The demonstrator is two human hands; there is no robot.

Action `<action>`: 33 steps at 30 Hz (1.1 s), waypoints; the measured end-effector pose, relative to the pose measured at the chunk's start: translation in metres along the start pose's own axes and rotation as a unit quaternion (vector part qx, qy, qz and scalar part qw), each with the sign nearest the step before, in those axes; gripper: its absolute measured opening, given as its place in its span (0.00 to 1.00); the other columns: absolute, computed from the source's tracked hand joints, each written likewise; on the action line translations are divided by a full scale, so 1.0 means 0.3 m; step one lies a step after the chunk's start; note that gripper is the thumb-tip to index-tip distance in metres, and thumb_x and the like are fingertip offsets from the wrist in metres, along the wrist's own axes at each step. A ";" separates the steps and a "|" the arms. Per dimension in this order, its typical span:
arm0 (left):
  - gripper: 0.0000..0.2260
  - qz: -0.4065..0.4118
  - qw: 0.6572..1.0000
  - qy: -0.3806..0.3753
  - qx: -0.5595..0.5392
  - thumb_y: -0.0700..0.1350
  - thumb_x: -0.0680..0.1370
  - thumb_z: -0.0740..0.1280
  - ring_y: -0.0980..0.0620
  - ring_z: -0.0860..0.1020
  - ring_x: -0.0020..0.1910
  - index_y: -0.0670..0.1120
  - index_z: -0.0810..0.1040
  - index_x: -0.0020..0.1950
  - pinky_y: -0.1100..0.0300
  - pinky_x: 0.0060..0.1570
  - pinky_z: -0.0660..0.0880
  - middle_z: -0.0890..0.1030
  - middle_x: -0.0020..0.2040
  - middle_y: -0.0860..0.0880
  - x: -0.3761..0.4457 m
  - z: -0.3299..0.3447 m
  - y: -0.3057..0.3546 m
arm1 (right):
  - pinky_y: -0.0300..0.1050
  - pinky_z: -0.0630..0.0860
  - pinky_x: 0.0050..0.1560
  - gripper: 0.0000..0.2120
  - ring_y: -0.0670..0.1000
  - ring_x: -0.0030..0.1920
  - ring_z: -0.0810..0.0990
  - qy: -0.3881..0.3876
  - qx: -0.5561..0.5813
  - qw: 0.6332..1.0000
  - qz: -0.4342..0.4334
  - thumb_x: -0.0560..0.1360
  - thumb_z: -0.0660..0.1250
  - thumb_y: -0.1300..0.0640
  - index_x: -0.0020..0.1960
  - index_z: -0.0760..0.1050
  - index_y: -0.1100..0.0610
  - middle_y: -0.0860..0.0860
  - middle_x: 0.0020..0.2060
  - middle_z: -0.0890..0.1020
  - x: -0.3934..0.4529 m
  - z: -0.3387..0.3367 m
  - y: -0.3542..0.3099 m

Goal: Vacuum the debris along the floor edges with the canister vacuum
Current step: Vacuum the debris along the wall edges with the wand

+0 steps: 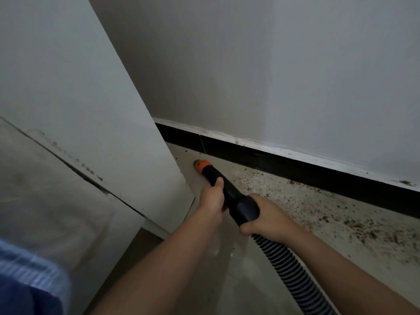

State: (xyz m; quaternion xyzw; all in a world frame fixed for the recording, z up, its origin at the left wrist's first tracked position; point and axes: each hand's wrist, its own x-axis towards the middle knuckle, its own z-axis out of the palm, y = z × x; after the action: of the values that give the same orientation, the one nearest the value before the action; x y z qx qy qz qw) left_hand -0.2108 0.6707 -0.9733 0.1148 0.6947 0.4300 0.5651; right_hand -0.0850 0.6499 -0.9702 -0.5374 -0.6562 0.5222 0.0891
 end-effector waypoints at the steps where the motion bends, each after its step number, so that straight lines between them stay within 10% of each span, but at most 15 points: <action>1: 0.19 0.007 1.000 0.003 0.012 0.49 0.81 0.58 0.42 0.75 0.56 0.39 0.67 0.68 0.48 0.59 0.73 0.75 0.54 0.42 0.019 0.003 0.008 | 0.35 0.68 0.33 0.24 0.42 0.40 0.73 0.013 0.004 1.000 -0.003 0.63 0.74 0.57 0.54 0.67 0.51 0.45 0.42 0.73 0.014 0.007 0.000; 12: 0.20 0.022 0.998 0.015 0.058 0.49 0.80 0.58 0.39 0.74 0.59 0.39 0.66 0.68 0.45 0.60 0.73 0.74 0.62 0.39 0.110 0.027 0.090 | 0.39 0.72 0.36 0.30 0.47 0.43 0.76 0.018 0.059 0.998 0.009 0.52 0.69 0.52 0.54 0.69 0.50 0.47 0.44 0.76 0.130 -0.022 -0.012; 33: 0.16 -0.004 0.996 0.092 -0.016 0.48 0.81 0.58 0.40 0.75 0.58 0.42 0.67 0.66 0.45 0.60 0.73 0.75 0.55 0.42 -0.012 0.021 0.017 | 0.43 0.76 0.44 0.20 0.49 0.43 0.78 -0.124 -0.002 0.992 -0.011 0.65 0.73 0.61 0.54 0.71 0.52 0.50 0.45 0.77 0.054 -0.122 -0.028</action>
State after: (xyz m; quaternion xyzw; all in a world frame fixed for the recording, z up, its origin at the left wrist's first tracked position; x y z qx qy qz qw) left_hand -0.2057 0.6743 -0.9670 0.0630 0.7375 0.4475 0.5018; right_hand -0.0719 0.6855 -0.9547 -0.4615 -0.6694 0.5821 0.0116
